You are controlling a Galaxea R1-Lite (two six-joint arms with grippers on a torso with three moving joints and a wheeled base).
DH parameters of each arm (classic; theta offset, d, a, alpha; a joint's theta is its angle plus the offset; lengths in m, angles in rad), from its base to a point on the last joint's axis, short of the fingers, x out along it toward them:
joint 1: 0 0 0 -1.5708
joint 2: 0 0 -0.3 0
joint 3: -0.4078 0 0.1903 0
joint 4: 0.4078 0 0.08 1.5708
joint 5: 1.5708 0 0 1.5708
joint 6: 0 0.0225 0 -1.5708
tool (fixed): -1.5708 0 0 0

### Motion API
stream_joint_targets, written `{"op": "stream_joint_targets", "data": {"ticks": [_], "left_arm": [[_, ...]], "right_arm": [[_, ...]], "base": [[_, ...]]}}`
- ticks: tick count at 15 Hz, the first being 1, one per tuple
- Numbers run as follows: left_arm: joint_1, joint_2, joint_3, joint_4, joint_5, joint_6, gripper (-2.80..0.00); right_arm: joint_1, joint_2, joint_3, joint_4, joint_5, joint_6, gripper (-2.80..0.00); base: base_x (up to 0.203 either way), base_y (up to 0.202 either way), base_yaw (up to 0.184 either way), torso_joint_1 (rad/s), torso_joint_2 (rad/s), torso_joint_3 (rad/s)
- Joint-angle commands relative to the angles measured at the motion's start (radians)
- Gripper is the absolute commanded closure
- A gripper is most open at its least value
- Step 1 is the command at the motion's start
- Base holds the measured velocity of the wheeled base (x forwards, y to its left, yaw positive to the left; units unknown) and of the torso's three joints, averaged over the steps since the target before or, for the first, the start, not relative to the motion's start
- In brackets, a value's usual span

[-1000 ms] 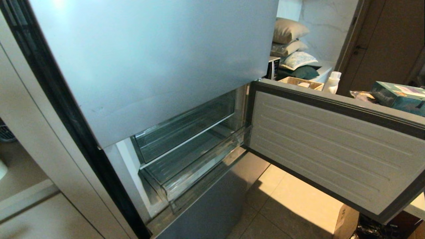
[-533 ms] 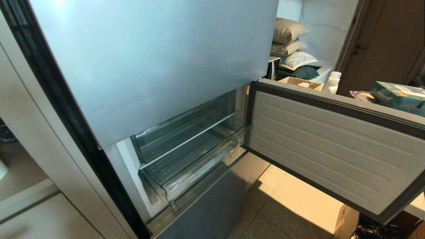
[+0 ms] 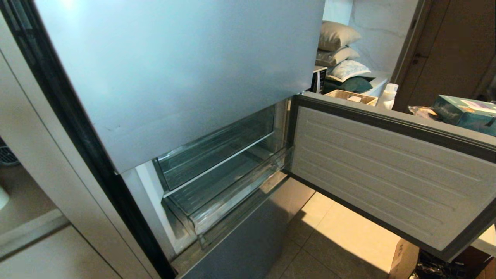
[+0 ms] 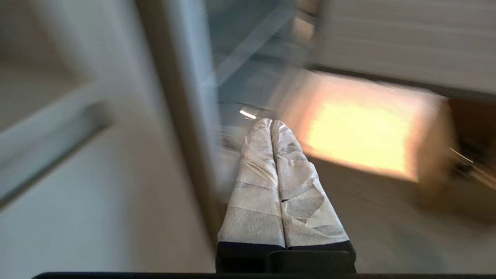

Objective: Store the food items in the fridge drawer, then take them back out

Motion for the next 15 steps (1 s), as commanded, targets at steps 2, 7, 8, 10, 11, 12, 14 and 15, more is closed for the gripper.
{"op": "stream_joint_targets", "data": {"ticks": [2, 7, 8, 10, 11, 12, 14, 15], "left_arm": [[-0.009, 0.330, -0.055, 0.001, -0.257, 0.045, 0.00], [-0.214, 0.645, -0.089, -0.049, -0.308, 0.098, 0.00], [-0.282, 0.710, -0.100, -0.068, -0.267, 0.100, 0.00], [-0.440, 0.868, -0.113, -0.156, -0.141, 0.100, 0.00], [-0.514, 0.940, -0.116, -0.219, -0.062, 0.098, 0.00], [-0.579, 1.008, -0.119, -0.289, 0.025, 0.089, 0.00], [-0.680, 1.184, -0.135, -0.441, 0.183, 0.062, 0.00], [-0.726, 1.267, -0.149, -0.515, 0.255, 0.050, 0.00]], "right_arm": [[0.000, 0.003, 0.000, 0.001, -0.002, 0.003, 0.00], [0.000, 0.003, -0.001, 0.002, -0.002, -0.003, 0.00], [0.000, 0.003, -0.001, 0.002, -0.002, -0.002, 0.00], [0.000, 0.003, -0.001, 0.002, -0.002, -0.002, 0.00], [0.000, 0.003, -0.001, 0.002, -0.003, -0.002, 0.00], [0.000, 0.003, -0.001, 0.002, -0.002, -0.002, 0.00], [0.000, 0.003, -0.001, 0.002, -0.002, -0.002, 0.00], [0.000, 0.003, -0.001, 0.001, -0.002, 0.000, 0.00]], "base": [[0.000, 0.000, 0.000, 0.000, 0.00, 0.000], [0.000, 0.000, 0.000, 0.000, 0.00, 0.000], [0.000, 0.000, 0.000, 0.000, 0.00, 0.000], [0.000, 0.000, 0.000, 0.000, 0.00, 0.000], [0.000, 0.000, 0.000, 0.000, 0.00, 0.000], [0.000, 0.000, 0.000, 0.000, 0.00, 0.000], [0.000, 0.000, 0.000, 0.000, 0.00, 0.000], [0.000, 0.000, 0.000, 0.000, 0.00, 0.000]]}}
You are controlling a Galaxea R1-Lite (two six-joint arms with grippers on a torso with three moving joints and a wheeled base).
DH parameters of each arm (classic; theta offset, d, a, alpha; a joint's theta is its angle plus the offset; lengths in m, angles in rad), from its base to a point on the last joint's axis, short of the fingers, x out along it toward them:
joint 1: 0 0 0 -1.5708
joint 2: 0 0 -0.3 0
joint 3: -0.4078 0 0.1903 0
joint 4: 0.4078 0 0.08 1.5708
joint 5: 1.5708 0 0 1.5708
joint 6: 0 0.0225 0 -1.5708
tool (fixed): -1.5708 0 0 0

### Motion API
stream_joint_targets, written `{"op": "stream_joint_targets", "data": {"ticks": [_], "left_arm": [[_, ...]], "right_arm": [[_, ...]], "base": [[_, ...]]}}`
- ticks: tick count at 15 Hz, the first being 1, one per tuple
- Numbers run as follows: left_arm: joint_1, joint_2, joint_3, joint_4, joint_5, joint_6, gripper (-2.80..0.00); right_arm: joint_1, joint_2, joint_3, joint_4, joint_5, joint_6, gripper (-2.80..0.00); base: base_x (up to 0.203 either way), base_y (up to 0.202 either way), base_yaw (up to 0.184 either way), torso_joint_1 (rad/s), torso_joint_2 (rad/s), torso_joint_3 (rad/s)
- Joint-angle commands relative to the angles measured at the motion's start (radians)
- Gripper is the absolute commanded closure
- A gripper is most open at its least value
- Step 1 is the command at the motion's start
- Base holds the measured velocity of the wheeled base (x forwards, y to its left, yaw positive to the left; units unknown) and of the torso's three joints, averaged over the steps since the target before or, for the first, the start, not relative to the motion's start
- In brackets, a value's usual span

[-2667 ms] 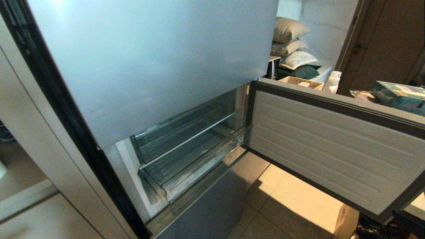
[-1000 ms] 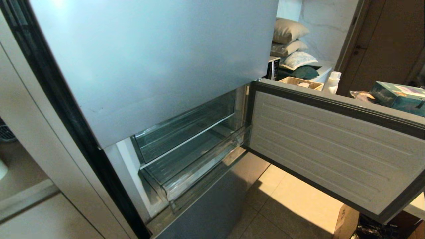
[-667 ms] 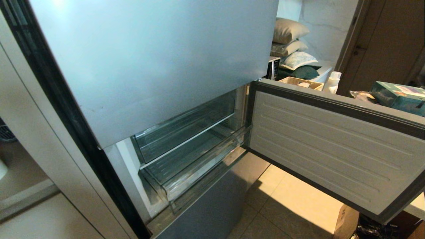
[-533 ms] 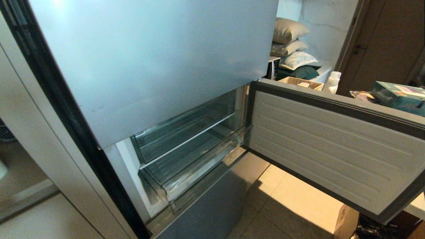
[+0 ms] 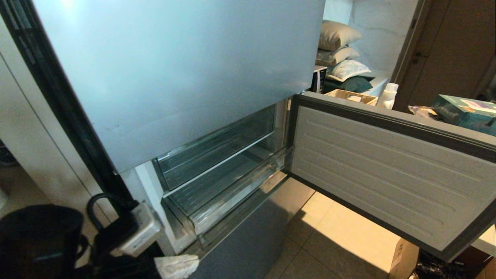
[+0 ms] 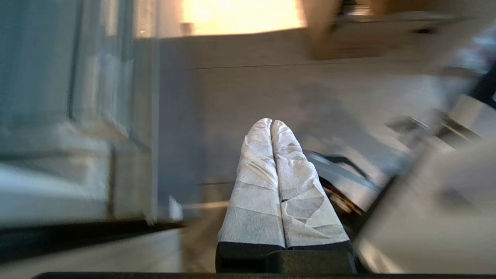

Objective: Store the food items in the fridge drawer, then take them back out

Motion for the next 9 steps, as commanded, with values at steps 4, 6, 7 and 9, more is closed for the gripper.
{"op": "stream_joint_targets", "data": {"ticks": [4, 6, 7, 9], "left_arm": [[-0.210, 0.487, -0.082, -0.340, 0.327, -0.036, 0.00], [-0.251, 0.576, -0.116, -0.386, 0.423, -0.037, 0.00], [-0.260, 0.595, -0.125, -0.397, 0.448, -0.037, 0.00], [-0.260, 0.649, -0.165, -0.400, 0.450, -0.035, 0.00]], "right_arm": [[0.000, 0.002, 0.002, -0.002, 0.000, 0.002, 0.00], [0.000, 0.002, 0.002, -0.002, 0.000, 0.005, 0.00], [0.000, 0.002, 0.002, -0.002, 0.000, 0.005, 0.00], [0.000, 0.002, 0.002, -0.002, 0.000, 0.005, 0.00]], "base": [[0.000, 0.000, 0.000, 0.000, 0.00, 0.000], [0.000, 0.000, 0.000, 0.000, 0.00, 0.000], [0.000, 0.000, 0.000, 0.000, 0.00, 0.000], [0.000, 0.000, 0.000, 0.000, 0.00, 0.000]]}}
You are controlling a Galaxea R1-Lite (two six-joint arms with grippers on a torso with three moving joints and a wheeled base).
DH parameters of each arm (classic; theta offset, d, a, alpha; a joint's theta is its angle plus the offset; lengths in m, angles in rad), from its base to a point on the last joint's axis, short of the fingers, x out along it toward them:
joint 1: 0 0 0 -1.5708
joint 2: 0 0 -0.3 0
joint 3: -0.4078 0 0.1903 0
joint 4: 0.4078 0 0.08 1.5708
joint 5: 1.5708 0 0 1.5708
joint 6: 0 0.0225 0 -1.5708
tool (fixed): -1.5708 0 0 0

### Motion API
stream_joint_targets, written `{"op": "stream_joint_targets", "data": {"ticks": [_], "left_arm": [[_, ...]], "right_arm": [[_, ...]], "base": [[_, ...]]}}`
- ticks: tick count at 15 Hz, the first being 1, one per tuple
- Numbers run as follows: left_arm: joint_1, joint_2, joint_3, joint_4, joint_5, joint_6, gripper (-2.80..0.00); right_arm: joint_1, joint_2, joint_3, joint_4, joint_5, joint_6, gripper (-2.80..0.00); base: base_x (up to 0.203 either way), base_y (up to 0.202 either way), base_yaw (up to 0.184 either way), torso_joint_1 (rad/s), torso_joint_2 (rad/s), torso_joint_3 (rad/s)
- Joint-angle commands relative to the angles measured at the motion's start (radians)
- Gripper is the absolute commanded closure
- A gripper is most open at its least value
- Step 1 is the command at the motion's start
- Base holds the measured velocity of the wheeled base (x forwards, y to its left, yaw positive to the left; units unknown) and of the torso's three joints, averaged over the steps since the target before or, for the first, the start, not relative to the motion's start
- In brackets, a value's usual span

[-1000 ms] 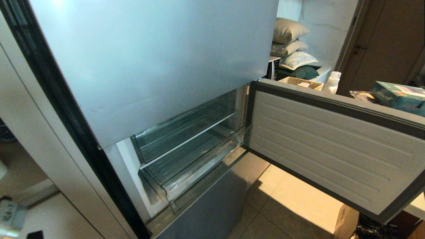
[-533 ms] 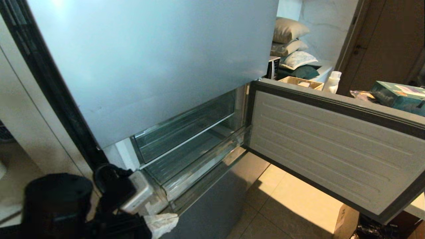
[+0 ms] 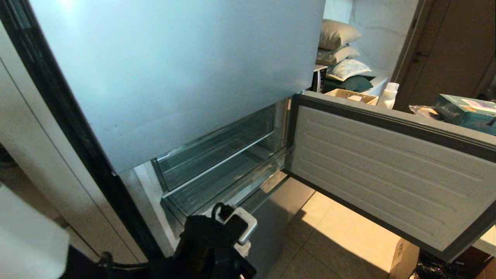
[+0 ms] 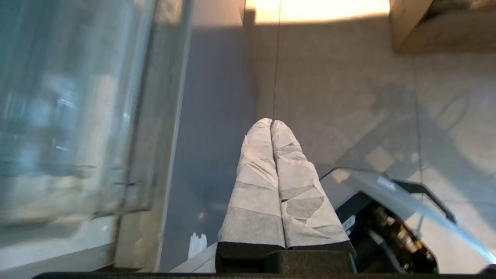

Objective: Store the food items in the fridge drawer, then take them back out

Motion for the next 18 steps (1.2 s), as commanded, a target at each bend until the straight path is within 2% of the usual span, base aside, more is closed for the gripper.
{"op": "stream_joint_targets", "data": {"ticks": [1, 2, 4, 8, 11, 14, 18], "left_arm": [[-0.004, 0.107, -0.056, -0.006, 0.011, 0.013, 0.00], [0.000, 0.136, -0.084, -0.006, 0.029, 0.030, 0.00], [0.016, 0.217, -0.164, -0.006, 0.109, 0.073, 0.00], [0.105, 0.332, -0.328, -0.003, 0.166, 0.103, 0.00], [0.204, 0.398, -0.416, 0.005, 0.179, 0.106, 0.00], [0.247, 0.434, -0.467, 0.004, 0.175, 0.106, 0.00], [0.269, 0.452, -0.498, 0.006, 0.175, 0.106, 0.00]], "right_arm": [[0.000, 0.002, 0.000, 0.000, 0.000, 0.000, 0.00], [0.000, 0.002, 0.000, 0.000, 0.000, 0.000, 0.00], [0.000, 0.002, 0.000, 0.000, 0.000, 0.003, 0.00], [0.000, 0.002, 0.001, -0.001, 0.000, 0.005, 0.00], [0.000, 0.002, 0.002, -0.001, 0.000, 0.005, 0.00], [0.000, 0.002, 0.002, -0.001, 0.000, 0.005, 0.00], [0.000, 0.002, 0.002, -0.001, 0.000, 0.005, 0.00]], "base": [[0.000, 0.000, 0.000, 0.000, 0.00, 0.000], [0.000, 0.000, 0.000, 0.000, 0.00, 0.000], [0.000, 0.000, 0.000, 0.000, 0.00, 0.000], [0.000, 0.000, 0.000, 0.000, 0.00, 0.000], [0.000, 0.000, 0.000, 0.000, 0.00, 0.000], [0.000, 0.000, 0.000, 0.000, 0.00, 0.000], [0.000, 0.000, 0.000, 0.000, 0.00, 0.000]]}}
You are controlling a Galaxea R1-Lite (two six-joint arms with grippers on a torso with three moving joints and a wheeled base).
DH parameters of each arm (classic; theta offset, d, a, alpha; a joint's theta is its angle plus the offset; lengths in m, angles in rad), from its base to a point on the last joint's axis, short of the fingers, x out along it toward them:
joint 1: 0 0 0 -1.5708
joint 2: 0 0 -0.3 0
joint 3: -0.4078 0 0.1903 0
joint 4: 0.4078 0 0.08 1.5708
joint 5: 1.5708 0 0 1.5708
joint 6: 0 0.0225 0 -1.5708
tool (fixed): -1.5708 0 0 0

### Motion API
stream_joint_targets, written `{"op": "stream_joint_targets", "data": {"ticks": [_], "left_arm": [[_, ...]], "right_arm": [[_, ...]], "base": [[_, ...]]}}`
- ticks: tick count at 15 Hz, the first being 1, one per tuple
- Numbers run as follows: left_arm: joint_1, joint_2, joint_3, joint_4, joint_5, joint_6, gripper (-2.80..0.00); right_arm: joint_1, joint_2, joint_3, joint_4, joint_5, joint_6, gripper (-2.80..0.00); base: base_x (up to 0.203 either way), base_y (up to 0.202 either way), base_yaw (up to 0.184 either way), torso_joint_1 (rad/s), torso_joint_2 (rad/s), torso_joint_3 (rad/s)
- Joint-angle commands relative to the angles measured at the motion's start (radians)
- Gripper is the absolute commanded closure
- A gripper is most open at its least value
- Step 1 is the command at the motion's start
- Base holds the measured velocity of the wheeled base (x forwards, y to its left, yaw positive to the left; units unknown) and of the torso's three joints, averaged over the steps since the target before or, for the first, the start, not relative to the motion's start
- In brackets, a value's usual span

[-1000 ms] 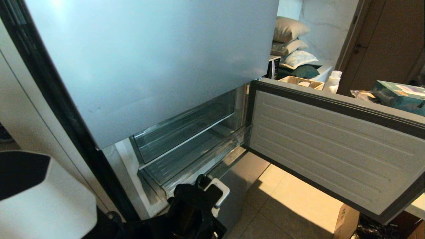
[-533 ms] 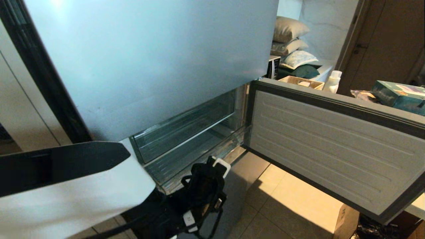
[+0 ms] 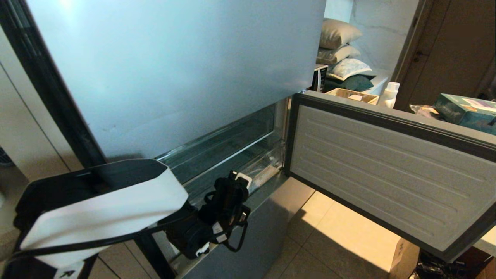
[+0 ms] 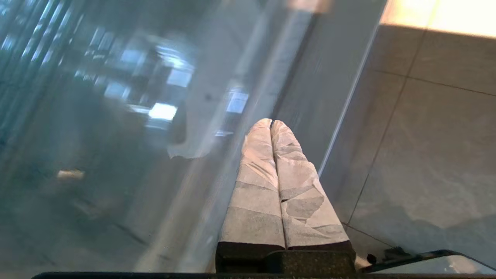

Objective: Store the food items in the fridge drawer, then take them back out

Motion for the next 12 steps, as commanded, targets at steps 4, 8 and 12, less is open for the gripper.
{"op": "stream_joint_targets", "data": {"ticks": [4, 8, 12], "left_arm": [[0.028, 0.002, -0.020, -0.006, 0.004, 0.001, 0.00], [0.034, -0.006, -0.015, -0.004, 0.007, 0.001, 0.00], [0.080, 0.002, -0.017, -0.004, 0.007, 0.012, 0.00]], "right_arm": [[0.000, 0.001, 0.000, -0.001, -0.002, 0.001, 0.00], [0.000, 0.001, 0.001, -0.007, -0.002, 0.001, 0.00], [0.000, 0.001, 0.001, -0.007, -0.002, 0.001, 0.00]], "base": [[0.000, 0.000, 0.000, 0.000, 0.00, 0.000], [0.000, 0.000, 0.000, 0.000, 0.00, 0.000], [0.000, 0.000, 0.000, 0.000, 0.00, 0.000]]}}
